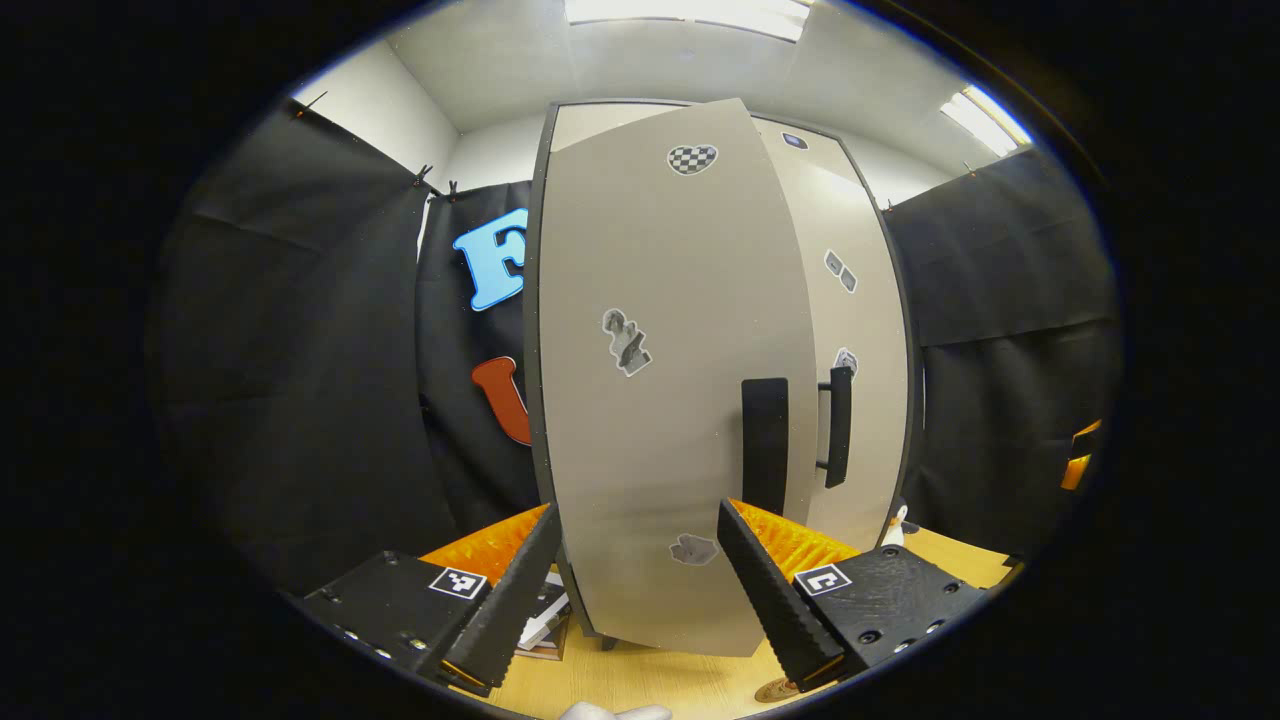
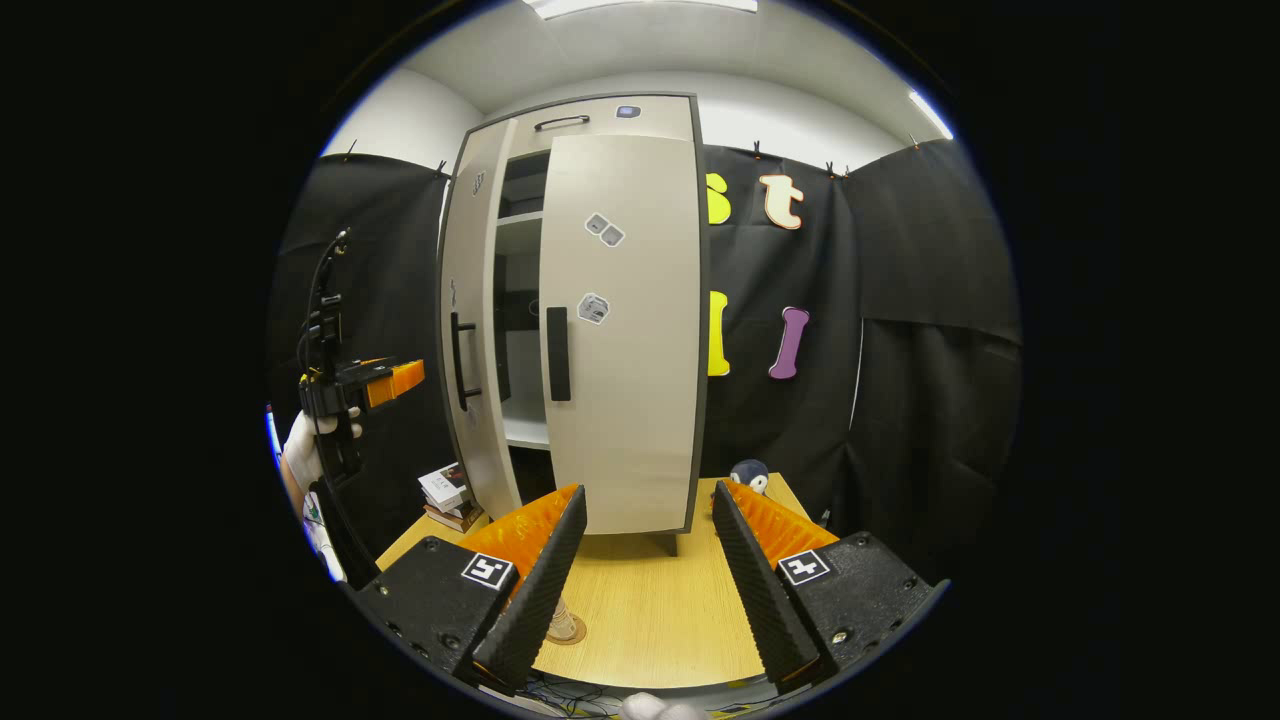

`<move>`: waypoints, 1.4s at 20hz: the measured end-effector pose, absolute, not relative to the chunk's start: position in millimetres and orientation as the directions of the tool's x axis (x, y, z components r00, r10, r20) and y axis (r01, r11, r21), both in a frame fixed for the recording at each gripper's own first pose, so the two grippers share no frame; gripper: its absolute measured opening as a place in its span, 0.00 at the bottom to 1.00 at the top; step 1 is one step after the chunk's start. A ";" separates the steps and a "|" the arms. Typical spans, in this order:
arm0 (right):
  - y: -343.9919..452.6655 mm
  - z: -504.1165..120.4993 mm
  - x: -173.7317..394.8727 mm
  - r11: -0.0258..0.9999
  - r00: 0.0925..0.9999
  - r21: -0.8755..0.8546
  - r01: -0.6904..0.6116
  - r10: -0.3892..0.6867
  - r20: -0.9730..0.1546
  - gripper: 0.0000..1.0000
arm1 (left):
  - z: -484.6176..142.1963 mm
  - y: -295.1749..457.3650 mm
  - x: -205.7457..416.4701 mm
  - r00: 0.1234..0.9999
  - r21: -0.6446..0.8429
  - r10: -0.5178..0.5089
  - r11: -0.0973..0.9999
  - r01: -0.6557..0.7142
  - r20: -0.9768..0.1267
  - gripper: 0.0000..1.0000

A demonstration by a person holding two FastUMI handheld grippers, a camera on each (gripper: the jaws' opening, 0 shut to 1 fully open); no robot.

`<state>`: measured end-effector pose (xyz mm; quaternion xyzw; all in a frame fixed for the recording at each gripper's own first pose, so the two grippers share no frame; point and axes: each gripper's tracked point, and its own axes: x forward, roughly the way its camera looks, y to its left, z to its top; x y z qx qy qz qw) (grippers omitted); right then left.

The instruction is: Grasp the bottle in the cabinet with the left hand and place it on the coaster, then close the right door with the right hand and the left door with the left hand.

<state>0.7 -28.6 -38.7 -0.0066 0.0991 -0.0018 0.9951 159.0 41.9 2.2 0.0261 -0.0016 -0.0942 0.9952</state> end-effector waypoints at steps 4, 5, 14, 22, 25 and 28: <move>-18.7 -34.5 4.5 1.000 0.984 -0.025 -0.011 0.006 -0.176 0.79 | -0.2 44.5 132.2 0.983 0.046 -0.186 0.981 0.186 -0.006 0.96; -15.5 -33.4 5.5 1.000 0.985 -0.026 -0.013 0.009 -0.170 0.79 | -2.4 44.9 124.3 0.983 0.046 -0.185 0.982 0.185 -0.010 0.96; -5.4 -35.2 7.0 1.000 0.993 -0.013 0.005 -0.006 -0.117 0.79 | -34.7 77.3 51.1 0.996 0.015 -0.068 0.998 0.069 -0.066 0.96; 2.6 -45.6 1.0 1.000 0.993 -0.004 -0.002 0.002 -0.118 0.79 | -45.0 62.5 20.4 0.998 0.066 -0.047 0.997 0.050 -0.051 0.96; 5.8 -41.3 -0.3 1.000 0.994 -0.011 -0.006 0.005 -0.105 0.79 | -40.7 51.2 22.1 0.997 0.049 -0.074 0.996 0.076 -0.038 0.96; 5.4 -39.0 -1.9 1.000 0.995 -0.023 -0.007 0.005 -0.095 0.79 | -38.3 49.5 24.1 0.996 0.044 -0.077 0.996 0.079 -0.033 0.96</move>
